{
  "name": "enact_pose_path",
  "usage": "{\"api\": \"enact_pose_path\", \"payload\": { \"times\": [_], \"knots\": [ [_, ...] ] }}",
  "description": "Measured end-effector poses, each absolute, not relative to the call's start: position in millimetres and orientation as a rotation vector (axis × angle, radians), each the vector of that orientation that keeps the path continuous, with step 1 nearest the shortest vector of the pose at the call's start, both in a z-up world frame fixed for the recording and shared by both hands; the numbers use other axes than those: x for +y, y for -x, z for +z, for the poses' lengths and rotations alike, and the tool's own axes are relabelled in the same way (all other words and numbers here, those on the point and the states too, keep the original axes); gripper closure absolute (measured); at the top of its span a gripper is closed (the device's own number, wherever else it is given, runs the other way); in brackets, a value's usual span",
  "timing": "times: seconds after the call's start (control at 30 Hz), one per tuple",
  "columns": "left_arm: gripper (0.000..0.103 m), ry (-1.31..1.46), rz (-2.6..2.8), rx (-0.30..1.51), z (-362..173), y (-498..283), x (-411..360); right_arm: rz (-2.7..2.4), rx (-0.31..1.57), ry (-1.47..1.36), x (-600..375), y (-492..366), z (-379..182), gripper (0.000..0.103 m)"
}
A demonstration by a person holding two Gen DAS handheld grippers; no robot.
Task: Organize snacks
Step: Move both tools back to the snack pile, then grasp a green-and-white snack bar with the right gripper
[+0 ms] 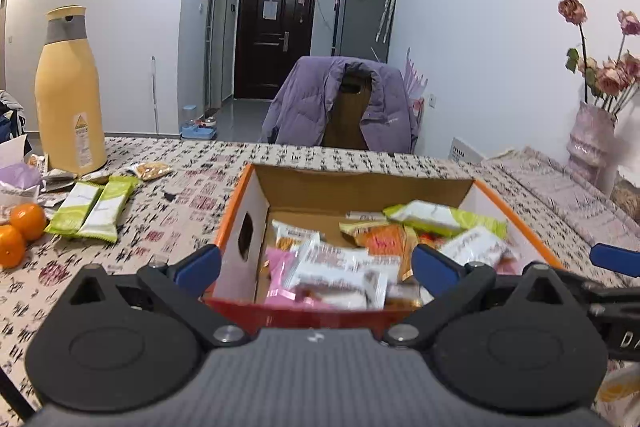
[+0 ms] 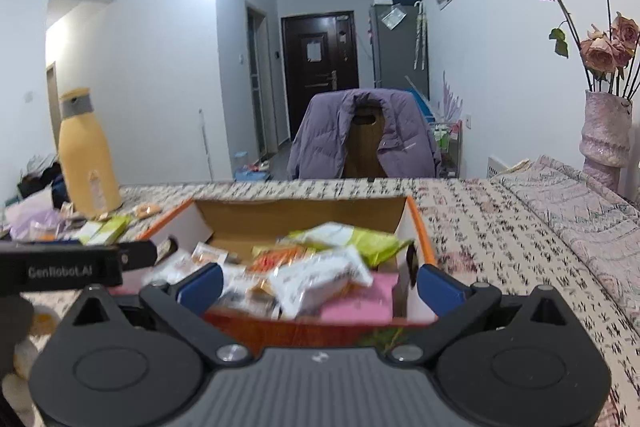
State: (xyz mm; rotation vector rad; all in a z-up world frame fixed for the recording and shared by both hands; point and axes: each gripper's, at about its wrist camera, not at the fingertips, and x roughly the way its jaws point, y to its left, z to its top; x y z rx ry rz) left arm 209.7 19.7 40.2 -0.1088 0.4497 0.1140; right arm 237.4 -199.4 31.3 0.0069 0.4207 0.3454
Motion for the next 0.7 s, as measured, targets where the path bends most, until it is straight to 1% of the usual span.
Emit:
{"api": "enact_pose_path", "payload": {
  "times": [0.37, 0.57, 0.67, 0.7],
  "knots": [
    [0.0, 0.081, 0.081, 0.551, 12.0, -155.1, 30.9, 0.402, 0.616, 0.1, -184.7, -200.3, -9.9, 0.0],
    [0.0, 0.085, 0.069, 0.608, -11.3, -133.0, 47.9, 0.4, 0.658, 0.143, -182.9, -188.9, -22.7, 0.0],
    [0.0, 0.088, 0.087, 0.633, -23.1, -130.8, 55.7, 0.416, 0.674, 0.159, -179.3, -189.1, -26.6, 0.002],
    [0.0, 0.09, 0.089, 0.637, -25.6, -129.9, 58.4, 0.421, 0.679, 0.162, -177.6, -190.1, -27.7, 0.005]
  ]
}}
